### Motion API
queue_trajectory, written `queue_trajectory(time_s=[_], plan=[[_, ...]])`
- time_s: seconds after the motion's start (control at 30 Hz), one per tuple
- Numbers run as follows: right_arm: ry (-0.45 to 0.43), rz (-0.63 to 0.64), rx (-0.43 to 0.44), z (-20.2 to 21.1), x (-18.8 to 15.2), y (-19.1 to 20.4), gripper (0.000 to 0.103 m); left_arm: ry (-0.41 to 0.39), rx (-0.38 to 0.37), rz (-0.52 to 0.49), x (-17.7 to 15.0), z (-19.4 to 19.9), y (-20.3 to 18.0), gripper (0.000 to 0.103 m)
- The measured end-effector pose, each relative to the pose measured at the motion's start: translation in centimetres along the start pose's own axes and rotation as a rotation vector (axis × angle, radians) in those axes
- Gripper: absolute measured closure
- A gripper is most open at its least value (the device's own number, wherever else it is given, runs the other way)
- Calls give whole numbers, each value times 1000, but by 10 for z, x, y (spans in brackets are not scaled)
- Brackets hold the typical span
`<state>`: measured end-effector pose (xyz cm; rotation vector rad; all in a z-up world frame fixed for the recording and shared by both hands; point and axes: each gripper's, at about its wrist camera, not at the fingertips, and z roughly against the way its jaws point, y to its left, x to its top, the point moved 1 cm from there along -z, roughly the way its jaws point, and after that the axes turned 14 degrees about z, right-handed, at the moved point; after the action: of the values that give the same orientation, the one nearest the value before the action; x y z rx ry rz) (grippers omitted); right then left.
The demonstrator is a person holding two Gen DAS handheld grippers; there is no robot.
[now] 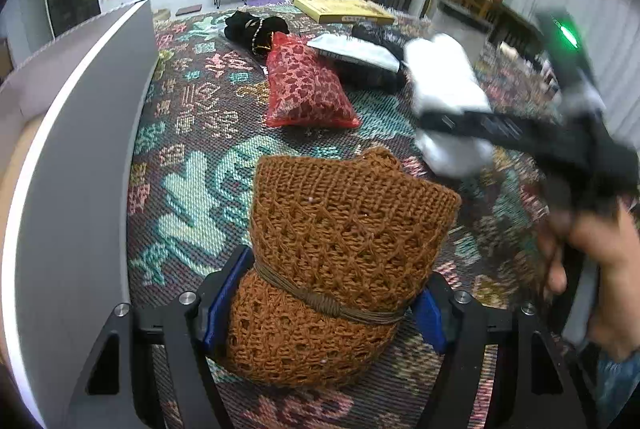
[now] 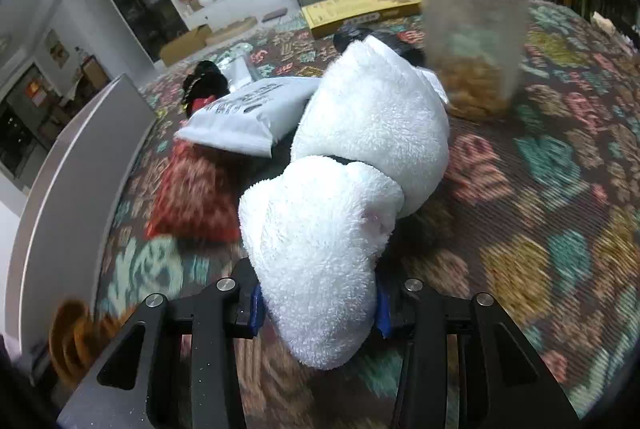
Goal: Organize soft objects
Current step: 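Grasp the white plush toy with the right tool while left tool carries the bundle, then drop the brown bundle and white plush into the white box, opening both tools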
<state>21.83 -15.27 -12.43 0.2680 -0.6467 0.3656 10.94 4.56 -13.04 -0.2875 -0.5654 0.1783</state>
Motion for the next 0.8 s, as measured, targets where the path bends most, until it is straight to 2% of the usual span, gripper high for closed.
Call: queue_trajectory(time_s=[0.2, 0.43, 0.63, 0.7, 0.8], plan=[[-33, -50, 4, 58, -37, -10, 59, -5, -90, 37, -8, 24, -11, 30], [-71, -19, -24, 99, -46, 4, 59, -74, -143, 15, -7, 76, -22, 30], [-141, 80, 62, 144, -34, 61, 59, -167, -120, 33, 6, 134, 9, 30], [-166, 116, 99, 154, -29, 82, 59, -205, -91, 58, 12, 156, 33, 30], [-204, 159, 202, 170, -16, 121, 59, -252, -27, 88, 19, 179, 66, 30]])
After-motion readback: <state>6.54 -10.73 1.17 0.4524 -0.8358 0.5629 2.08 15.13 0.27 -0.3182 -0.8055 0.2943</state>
